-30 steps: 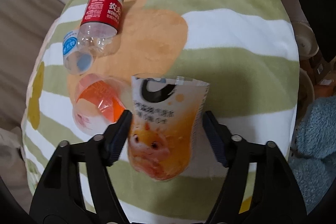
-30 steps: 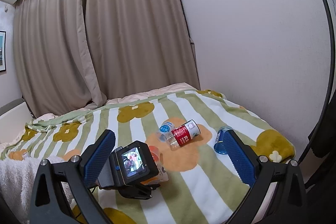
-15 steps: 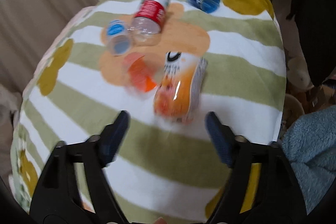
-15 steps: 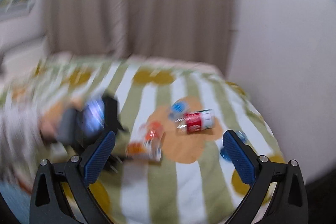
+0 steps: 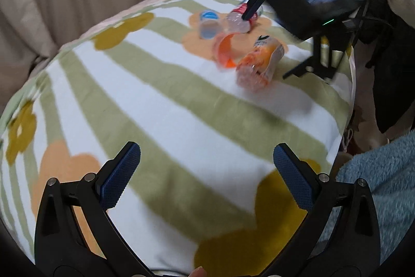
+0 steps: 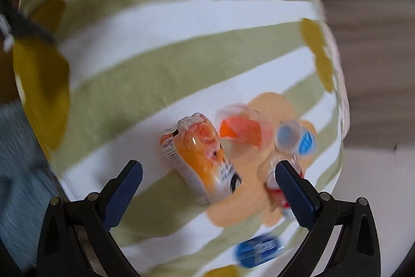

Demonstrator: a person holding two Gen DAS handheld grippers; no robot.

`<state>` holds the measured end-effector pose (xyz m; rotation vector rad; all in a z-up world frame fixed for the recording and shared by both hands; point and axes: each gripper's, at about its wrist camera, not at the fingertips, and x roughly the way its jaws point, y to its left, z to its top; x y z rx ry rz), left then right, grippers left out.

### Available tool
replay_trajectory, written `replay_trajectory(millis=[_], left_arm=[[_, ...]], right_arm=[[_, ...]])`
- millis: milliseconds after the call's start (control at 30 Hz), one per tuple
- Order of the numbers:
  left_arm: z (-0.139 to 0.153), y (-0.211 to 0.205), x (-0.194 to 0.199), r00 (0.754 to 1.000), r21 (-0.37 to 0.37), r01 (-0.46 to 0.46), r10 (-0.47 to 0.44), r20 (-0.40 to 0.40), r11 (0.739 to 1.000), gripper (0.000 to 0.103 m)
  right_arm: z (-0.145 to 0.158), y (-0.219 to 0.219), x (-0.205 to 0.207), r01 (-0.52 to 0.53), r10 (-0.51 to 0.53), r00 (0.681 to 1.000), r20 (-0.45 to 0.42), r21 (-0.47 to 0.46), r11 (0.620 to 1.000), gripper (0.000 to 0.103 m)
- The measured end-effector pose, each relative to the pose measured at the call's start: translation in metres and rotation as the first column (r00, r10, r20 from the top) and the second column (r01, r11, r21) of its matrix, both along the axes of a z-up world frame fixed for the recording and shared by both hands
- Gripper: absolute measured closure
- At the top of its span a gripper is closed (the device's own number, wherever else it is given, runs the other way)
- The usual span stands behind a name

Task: Flip cup upside down
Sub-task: 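Close the right tool around the middle of the orange-labeled bottle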

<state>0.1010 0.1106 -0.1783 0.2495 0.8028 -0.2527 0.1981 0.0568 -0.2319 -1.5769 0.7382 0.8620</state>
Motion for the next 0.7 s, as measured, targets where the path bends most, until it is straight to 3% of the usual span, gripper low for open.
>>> replay_trajectory(millis=[100,200,300,333,433,500,567,633,700], left_arm=[[0.0,0.005,-0.009,1.0,-0.014,-0.016,0.016,0.012,1.0,0.001],[0.004,0.008,-0.011,0.999,-0.031,-0.018,0.018,0.028,0.999,0.001],[0.008,0.008,-0.008,0.999,-0.065,-0.019,0.021,0.037,0.998,0.001],[0.008,0.007,-0.008,0.999,-0.073,-0.021,0.024,0.041,0.997,0.001],[0.012,0.005,-0.01,0.998,-0.09,-0.021,0.026,0.054,0.996,0.001],[0.014,0.005,-0.011,0.997,-0.095,-0.025,0.032,0.069,0.995,0.001],[0.016,0.006,-0.013,0.997,-0.107,-0.03,0.038,0.074,0.994,0.001],[0.018,0.01,-0.014,0.996,-0.137,-0.047,0.057,0.075,0.99,0.001],[0.02,0.013,-0.015,0.994,-0.165,-0.065,0.078,0.074,0.984,0.001]], right_arm=[[-0.025,0.007,0.009,-0.043,0.043,0.999,-0.006,-0.154,0.987,0.014],[-0.041,0.008,0.012,-0.08,0.084,0.996,0.008,-0.241,0.967,0.021],[-0.046,0.011,0.015,-0.057,0.05,0.998,-0.034,-0.254,0.965,0.044],[-0.048,0.012,0.016,-0.043,0.035,0.999,-0.036,-0.258,0.965,0.047],[-0.04,0.015,0.023,0.018,-0.032,0.998,-0.057,-0.221,0.975,0.047],[-0.025,0.018,0.033,0.119,-0.137,0.984,-0.113,-0.152,0.981,0.047],[-0.01,0.021,0.048,0.265,-0.274,0.943,-0.187,-0.075,0.961,0.047],[0.008,0.02,0.07,0.467,-0.439,0.845,-0.307,0.022,0.884,0.047],[0.022,0.015,0.094,0.666,-0.555,0.695,-0.457,0.117,0.737,0.047]])
